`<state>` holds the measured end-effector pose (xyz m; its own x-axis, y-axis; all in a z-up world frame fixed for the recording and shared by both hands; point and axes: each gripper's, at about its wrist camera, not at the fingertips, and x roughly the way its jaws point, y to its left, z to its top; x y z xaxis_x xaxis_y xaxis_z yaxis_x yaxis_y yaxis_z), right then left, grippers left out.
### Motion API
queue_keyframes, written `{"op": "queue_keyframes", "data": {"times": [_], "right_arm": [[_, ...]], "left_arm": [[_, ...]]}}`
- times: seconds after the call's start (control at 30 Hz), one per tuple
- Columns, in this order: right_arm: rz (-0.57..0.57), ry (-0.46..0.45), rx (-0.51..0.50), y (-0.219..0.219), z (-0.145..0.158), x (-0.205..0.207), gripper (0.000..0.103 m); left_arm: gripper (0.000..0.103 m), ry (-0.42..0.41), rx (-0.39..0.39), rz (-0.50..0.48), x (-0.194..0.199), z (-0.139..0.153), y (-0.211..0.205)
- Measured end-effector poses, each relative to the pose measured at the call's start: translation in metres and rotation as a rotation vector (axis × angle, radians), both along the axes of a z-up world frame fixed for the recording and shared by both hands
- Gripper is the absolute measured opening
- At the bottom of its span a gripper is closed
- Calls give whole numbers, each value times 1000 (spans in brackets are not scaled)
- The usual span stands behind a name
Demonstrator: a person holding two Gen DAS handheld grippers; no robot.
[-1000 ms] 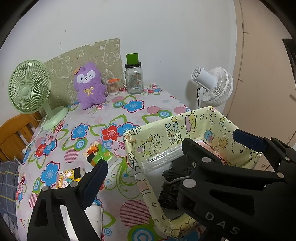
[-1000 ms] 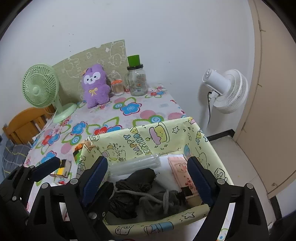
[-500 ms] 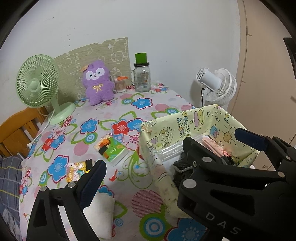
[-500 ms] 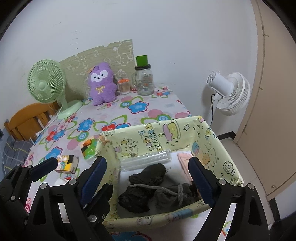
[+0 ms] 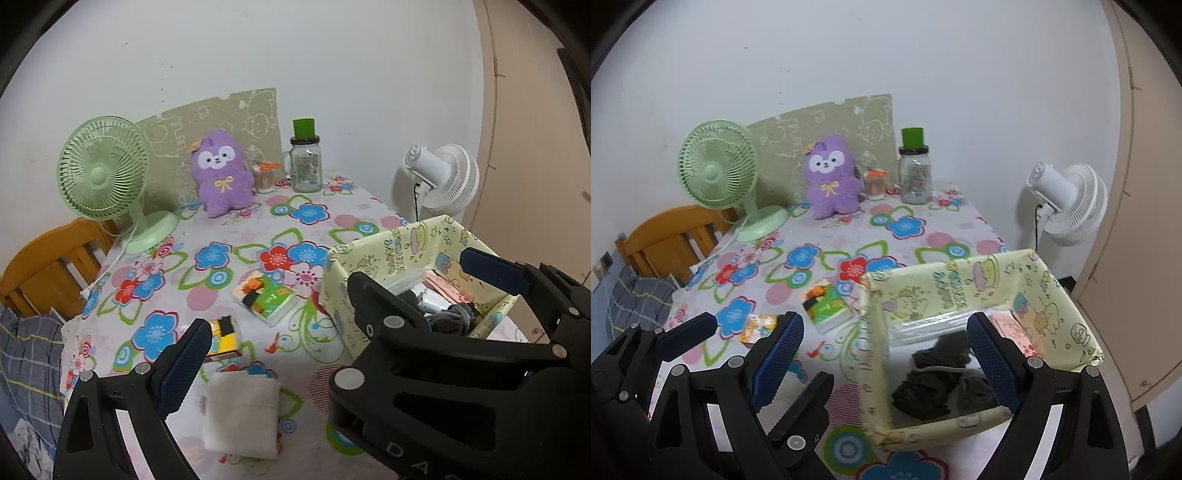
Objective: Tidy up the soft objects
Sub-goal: 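Lift both open tools out of the box toward the white cloth, then grasp white cloth with left tool while right tool moves toward yellow snack packet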
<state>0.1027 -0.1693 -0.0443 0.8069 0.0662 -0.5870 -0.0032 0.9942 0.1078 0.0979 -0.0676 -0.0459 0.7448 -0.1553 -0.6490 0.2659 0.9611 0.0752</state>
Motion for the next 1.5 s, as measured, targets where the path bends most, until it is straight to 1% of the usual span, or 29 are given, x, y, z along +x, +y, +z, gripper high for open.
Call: {"op": "queue_keyframes", "data": {"times": [0.33, 0.47, 0.63, 0.83, 0.97, 1.23, 1.27, 1.4, 1.5], "right_arm": [[55, -27, -30, 35, 9, -8, 92], [70, -28, -36, 44, 8, -9, 92], [93, -37, -25, 56, 2, -9, 92], [116, -29, -43, 72, -7, -6, 92], [106, -37, -65, 79, -13, -5, 92], [148, -26, -63, 95, -29, 2, 91], [153, -22, -64, 97, -31, 4, 90], [165, -7, -75, 105, -37, 8, 78], [177, 22, -74, 108, -45, 15, 72]], "left_arm": [[97, -7, -22, 43, -8, 0, 30], [97, -8, -15, 56, -10, -2, 37], [97, -10, -6, 72, -11, -8, 49], [97, 15, -19, 84, -9, -21, 61], [97, 41, -28, 100, -6, -31, 70], [97, 75, -24, 129, -2, -47, 87], [97, 79, -24, 132, -1, -48, 88], [97, 100, -28, 142, 5, -57, 94], [97, 117, -35, 141, 10, -64, 95]]}}
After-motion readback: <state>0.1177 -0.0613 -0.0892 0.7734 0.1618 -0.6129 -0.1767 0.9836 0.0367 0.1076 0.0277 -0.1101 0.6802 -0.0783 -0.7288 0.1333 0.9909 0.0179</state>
